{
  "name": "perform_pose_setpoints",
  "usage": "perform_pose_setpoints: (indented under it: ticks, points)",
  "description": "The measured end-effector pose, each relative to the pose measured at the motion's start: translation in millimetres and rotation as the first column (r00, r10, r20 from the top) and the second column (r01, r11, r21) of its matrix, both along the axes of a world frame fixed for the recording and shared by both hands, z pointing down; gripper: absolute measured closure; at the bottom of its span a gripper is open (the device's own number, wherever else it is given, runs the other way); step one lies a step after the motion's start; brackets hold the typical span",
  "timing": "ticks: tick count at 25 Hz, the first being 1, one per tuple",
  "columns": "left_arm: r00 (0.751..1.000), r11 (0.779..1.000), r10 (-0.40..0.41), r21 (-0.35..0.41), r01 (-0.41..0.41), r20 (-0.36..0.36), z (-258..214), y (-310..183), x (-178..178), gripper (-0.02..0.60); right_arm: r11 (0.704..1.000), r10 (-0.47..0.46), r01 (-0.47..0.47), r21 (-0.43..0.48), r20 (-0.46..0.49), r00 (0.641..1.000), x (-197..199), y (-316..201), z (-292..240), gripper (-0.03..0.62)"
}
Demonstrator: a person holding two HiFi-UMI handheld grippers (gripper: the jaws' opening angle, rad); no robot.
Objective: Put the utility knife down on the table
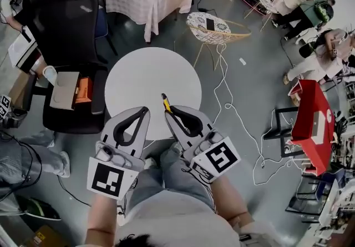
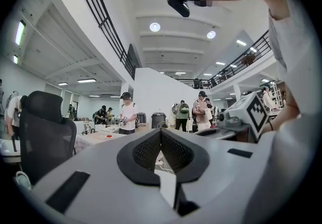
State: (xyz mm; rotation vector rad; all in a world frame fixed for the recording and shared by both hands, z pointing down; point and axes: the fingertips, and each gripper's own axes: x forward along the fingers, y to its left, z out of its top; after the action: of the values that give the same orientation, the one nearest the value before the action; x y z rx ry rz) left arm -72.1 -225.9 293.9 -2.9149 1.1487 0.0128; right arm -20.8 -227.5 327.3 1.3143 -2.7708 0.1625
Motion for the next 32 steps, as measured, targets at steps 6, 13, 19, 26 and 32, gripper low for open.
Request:
perform_pose_setpoints:
  ticks: [6, 13, 19, 26, 32]
  points:
    - [0.999, 0.999, -0.038, -0.034, 0.038, 0.001, 18.5, -15.2, -9.5, 0.571, 0.990, 0.001, -0.011, -0.139, -0.069, 0.998, -0.2, -35.7, 67.6, 0.546]
    - [0.997, 0.997, -0.069, -0.039, 0.069, -0.015, 39.1, -37.3, -10.1, 0.571, 0.948, -0.019, -0.026, -0.316, -0.138, 0.990, 6.2, -67.8, 161.5, 0.545]
    - [0.995, 0.992, -0.096, -0.087, 0.095, -0.005, 64.9, -44.1, -12.9, 0.571, 0.895, -0.050, -0.051, -0.443, -0.212, 0.976, 9.9, -73.8, 238.4, 0.545]
    - [0.993, 0.983, -0.121, -0.135, 0.121, 0.006, 92.9, -51.3, -20.6, 0.571, 0.830, -0.090, -0.088, -0.551, -0.288, 0.953, 10.4, -75.6, 309.6, 0.545]
    - [0.989, 0.976, -0.148, -0.161, 0.148, 0.013, 103.2, -52.0, -25.6, 0.571, 0.788, -0.132, -0.104, -0.607, -0.333, 0.934, 10.7, -68.2, 339.5, 0.545]
